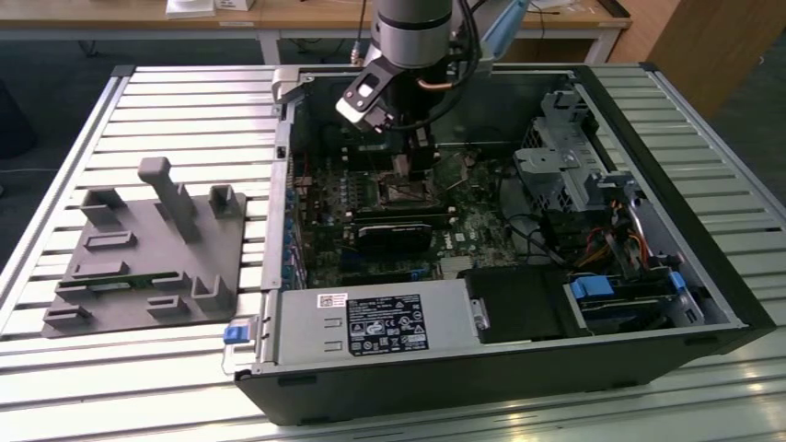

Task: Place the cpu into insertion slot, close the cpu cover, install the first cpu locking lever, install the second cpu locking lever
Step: 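Place the cpu into insertion slot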

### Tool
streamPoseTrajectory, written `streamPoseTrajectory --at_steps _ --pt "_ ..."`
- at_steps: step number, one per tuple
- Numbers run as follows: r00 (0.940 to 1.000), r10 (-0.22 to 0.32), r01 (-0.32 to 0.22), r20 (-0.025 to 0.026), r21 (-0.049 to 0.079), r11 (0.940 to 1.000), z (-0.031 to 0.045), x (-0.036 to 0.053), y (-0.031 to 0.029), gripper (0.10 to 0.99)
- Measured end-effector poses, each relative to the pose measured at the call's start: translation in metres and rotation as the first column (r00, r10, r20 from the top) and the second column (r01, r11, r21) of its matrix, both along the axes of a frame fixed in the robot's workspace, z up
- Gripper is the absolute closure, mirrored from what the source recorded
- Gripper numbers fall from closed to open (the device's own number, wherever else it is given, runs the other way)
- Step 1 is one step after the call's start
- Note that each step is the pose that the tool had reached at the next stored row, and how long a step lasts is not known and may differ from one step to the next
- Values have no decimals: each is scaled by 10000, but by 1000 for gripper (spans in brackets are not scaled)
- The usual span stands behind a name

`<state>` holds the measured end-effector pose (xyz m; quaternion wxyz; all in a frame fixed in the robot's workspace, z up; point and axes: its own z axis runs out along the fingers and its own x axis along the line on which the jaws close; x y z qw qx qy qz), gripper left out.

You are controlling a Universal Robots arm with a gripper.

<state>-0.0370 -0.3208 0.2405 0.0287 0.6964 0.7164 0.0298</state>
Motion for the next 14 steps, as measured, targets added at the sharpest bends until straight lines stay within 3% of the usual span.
streamPoseTrajectory --at_steps 14 --pt "10000 11 -11 -10 -24 10000 -85 -6 3 545"
